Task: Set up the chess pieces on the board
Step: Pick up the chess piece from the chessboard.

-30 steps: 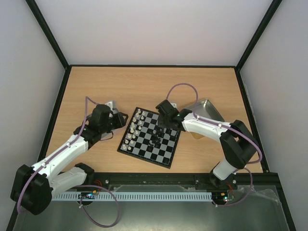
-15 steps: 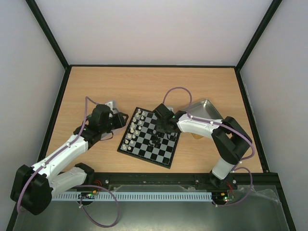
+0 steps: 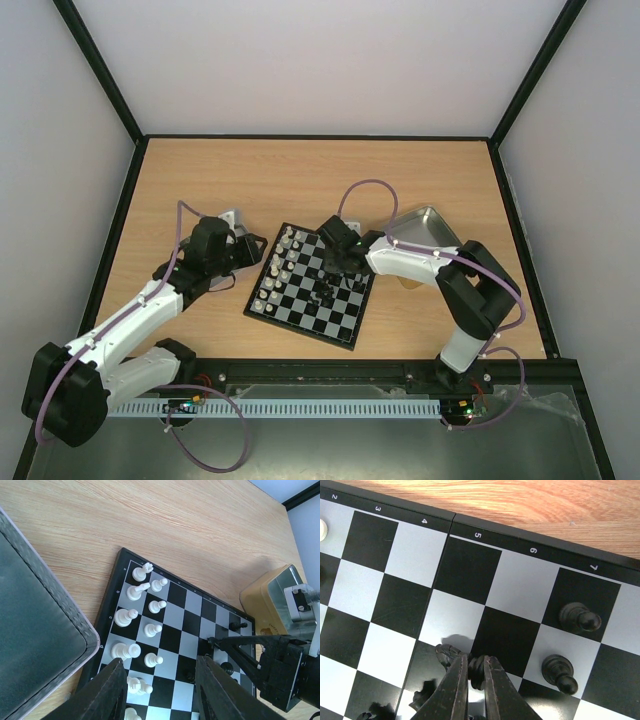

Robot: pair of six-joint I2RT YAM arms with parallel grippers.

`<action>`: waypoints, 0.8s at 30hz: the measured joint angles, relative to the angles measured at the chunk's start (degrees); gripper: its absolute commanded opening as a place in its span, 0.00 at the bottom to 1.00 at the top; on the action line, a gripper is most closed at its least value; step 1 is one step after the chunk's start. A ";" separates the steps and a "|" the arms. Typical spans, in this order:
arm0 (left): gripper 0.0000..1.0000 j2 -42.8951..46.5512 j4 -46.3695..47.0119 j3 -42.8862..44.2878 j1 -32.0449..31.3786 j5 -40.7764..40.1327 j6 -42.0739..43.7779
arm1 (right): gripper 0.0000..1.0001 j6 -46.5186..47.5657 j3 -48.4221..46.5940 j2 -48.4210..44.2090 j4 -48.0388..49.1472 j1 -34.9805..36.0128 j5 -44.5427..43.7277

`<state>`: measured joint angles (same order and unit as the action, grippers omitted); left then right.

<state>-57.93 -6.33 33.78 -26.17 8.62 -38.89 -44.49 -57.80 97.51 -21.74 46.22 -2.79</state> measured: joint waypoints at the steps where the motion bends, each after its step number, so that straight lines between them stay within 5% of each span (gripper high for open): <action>1: 0.41 0.00 0.00 0.00 0.00 0.07 0.02 | 0.08 -0.04 0.00 0.00 0.07 0.00 -0.09; 24: 0.42 0.48 0.90 0.00 -0.22 2.64 0.04 | 0.02 -2.69 3.69 -4.85 5.49 0.00 -0.83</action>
<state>-57.45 -5.43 33.78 -26.39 11.27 -38.85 -47.18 -54.11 92.66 -16.25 46.22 -3.62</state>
